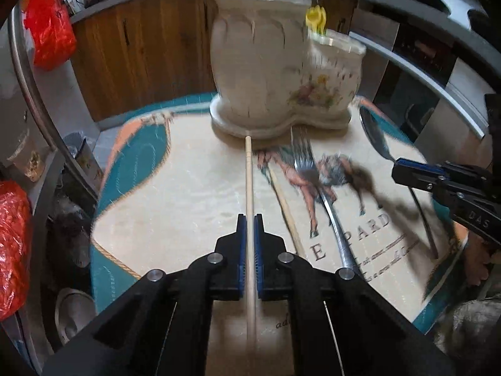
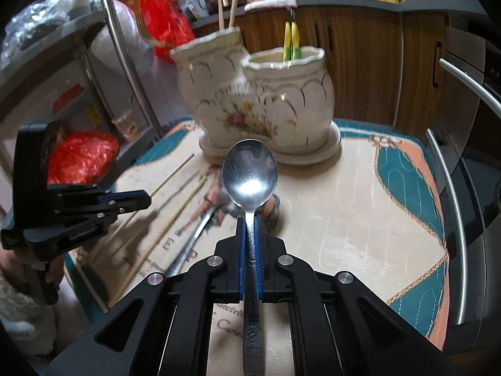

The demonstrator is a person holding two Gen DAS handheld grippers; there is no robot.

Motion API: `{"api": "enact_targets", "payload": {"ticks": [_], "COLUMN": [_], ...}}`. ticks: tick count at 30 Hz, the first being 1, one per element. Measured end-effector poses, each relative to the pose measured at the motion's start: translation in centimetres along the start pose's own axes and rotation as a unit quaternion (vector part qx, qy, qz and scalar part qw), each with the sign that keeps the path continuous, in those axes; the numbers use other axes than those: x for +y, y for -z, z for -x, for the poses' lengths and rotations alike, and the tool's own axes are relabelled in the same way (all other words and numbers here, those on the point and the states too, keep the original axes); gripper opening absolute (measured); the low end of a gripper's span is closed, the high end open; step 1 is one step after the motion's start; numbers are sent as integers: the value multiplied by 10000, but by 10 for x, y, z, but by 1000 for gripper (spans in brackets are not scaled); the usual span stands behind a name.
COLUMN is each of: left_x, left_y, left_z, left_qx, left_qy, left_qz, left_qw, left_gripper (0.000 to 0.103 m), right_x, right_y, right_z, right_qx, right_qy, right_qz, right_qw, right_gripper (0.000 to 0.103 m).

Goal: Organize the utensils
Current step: 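Lift chopstick with left tool while right tool carries silver spoon over the holder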

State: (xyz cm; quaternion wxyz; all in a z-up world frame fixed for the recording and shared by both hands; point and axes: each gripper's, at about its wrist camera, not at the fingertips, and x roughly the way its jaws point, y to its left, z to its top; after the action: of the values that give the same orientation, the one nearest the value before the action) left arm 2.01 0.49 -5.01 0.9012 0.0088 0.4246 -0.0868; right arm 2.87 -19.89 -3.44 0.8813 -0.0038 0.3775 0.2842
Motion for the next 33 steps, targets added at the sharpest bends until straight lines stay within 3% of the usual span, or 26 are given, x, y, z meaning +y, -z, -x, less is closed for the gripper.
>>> {"api": "enact_targets", "payload": {"ticks": [4,8,13,19,27,33], "left_x": [6,5,3,-6,-16,-23], "left_y": [-9,-27,-69,-129,-183,-190], "left_z": [30,65,94,95,76,50], "left_qx": [-520,-1184,-1924,-2706,-3349,-3478], "left_qy": [303,592,864,1093,1057,636], "left_qz": [25,-52,-52,11,282,121], "left_qw": [9982,9912,9775,9565,9359,9353], "left_gripper": [5,5,5,5,5,5], "right_x": [1,2,1,-13,-37,-51], "right_y": [-14,-36,-68,-109,-153,-162], "right_z": [17,37,52,49,31,6], "right_qx": [-382,-899,-1496,-2037,-2766,-2978], "right_qy": [-77,-126,-70,-101,-260,-145], "right_qz": [12,67,128,-43,-435,-695], "right_qw": [9992,9959,9886,9790,9596,9520], "right_gripper": [6,6,6,6,6,6]}}
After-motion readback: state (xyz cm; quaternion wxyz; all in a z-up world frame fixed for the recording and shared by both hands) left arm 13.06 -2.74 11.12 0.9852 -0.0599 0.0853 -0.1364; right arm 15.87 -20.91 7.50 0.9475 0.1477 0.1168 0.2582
